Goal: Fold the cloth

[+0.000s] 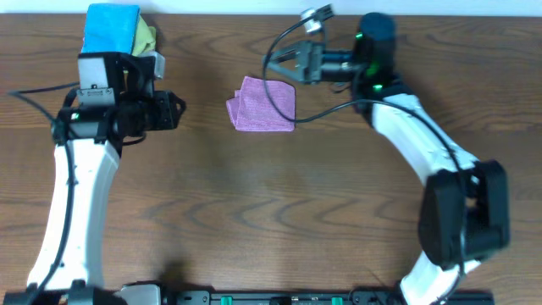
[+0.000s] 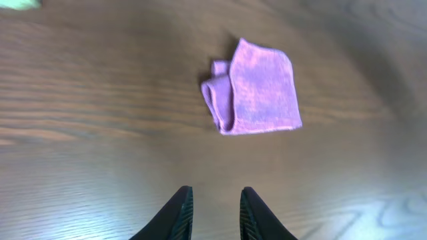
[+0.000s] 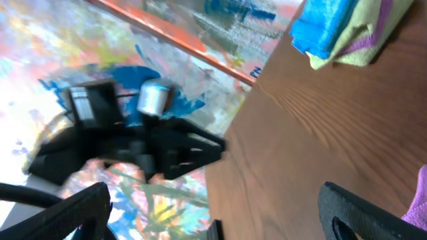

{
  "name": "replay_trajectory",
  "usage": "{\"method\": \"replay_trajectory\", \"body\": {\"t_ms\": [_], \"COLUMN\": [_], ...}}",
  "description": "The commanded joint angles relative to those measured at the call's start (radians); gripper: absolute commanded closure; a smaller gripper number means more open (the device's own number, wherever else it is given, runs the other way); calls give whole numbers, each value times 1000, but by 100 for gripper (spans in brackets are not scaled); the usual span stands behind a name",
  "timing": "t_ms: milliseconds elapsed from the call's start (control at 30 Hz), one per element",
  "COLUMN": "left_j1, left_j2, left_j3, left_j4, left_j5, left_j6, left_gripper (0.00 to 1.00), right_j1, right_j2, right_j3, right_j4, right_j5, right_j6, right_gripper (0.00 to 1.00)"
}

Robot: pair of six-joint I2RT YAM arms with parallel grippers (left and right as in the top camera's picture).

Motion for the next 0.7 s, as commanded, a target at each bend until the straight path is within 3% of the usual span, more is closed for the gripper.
{"method": "replay_trajectory", "body": {"t_ms": [0, 200, 400, 667], "left_j1": [2, 2, 2, 0], "left_j2": [72, 110, 110, 110], "left_j3": [-21, -20, -20, -20], "left_j4": [5, 8, 0, -18], "left_j5": [178, 199, 168, 121], "left_j6": [26, 26, 22, 18], "left_gripper": [73, 72, 67, 66], "right_j1": [-69, -211, -264, -263], "right_j2": [-109, -181, -179, -236], "right_j3": [2, 1, 1, 50], "right_j4": [-54, -354, -803, -941], "right_j5": [-77, -31, 508, 738], "right_j6": [-4, -121, -426, -649], "right_gripper": [1, 1, 1, 1]}}
